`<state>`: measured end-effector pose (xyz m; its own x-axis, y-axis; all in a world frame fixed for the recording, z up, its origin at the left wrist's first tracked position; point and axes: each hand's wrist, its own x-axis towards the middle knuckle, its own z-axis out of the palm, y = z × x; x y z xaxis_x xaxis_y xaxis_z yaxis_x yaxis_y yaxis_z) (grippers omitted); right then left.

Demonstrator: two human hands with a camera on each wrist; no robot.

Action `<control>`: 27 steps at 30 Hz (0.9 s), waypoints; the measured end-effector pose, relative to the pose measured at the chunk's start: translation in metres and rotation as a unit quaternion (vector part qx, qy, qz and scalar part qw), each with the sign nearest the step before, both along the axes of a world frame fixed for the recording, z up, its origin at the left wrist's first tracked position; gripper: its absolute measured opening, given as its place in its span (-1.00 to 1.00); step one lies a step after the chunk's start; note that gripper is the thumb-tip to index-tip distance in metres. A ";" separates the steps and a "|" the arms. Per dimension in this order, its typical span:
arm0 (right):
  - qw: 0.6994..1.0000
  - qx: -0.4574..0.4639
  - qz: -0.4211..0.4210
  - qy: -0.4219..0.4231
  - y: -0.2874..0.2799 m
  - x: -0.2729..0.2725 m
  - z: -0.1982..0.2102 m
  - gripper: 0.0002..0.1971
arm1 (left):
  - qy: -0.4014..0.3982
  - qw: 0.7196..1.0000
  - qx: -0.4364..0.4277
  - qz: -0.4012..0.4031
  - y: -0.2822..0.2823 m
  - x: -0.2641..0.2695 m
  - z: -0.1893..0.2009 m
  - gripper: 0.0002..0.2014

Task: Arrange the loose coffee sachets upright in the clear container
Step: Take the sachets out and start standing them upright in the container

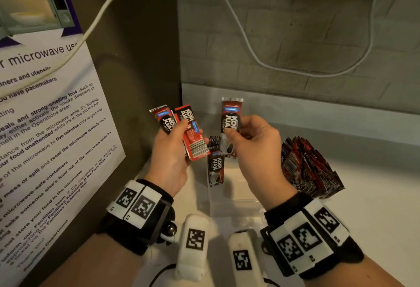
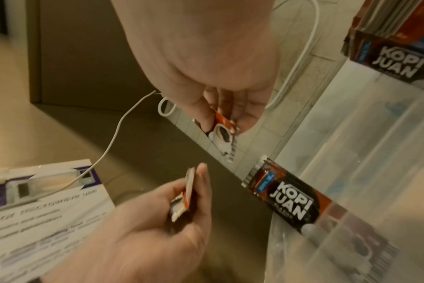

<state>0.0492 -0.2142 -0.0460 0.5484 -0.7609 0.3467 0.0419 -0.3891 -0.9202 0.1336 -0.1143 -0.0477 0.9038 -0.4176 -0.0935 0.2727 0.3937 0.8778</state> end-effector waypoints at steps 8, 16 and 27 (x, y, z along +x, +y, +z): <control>0.983 0.046 0.019 0.176 -0.016 -0.008 -0.024 -0.82 | 0.037 0.999 0.010 0.000 0.011 0.011 -0.007 -0.85; 0.949 0.019 0.016 0.313 -0.017 0.005 -0.043 -0.73 | 0.062 0.996 0.062 -0.016 0.012 0.010 -0.019 -0.95; 0.944 -0.039 0.006 0.327 -0.014 0.017 -0.048 -0.72 | 0.086 0.990 0.101 -0.051 0.009 0.009 -0.032 -0.83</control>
<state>0.0662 -0.2281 -0.0943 0.6727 -0.7397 -0.0144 -0.5206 -0.4595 -0.7196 0.1421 -0.1051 -0.0795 0.8217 -0.4623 -0.3333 0.4543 0.1782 0.8729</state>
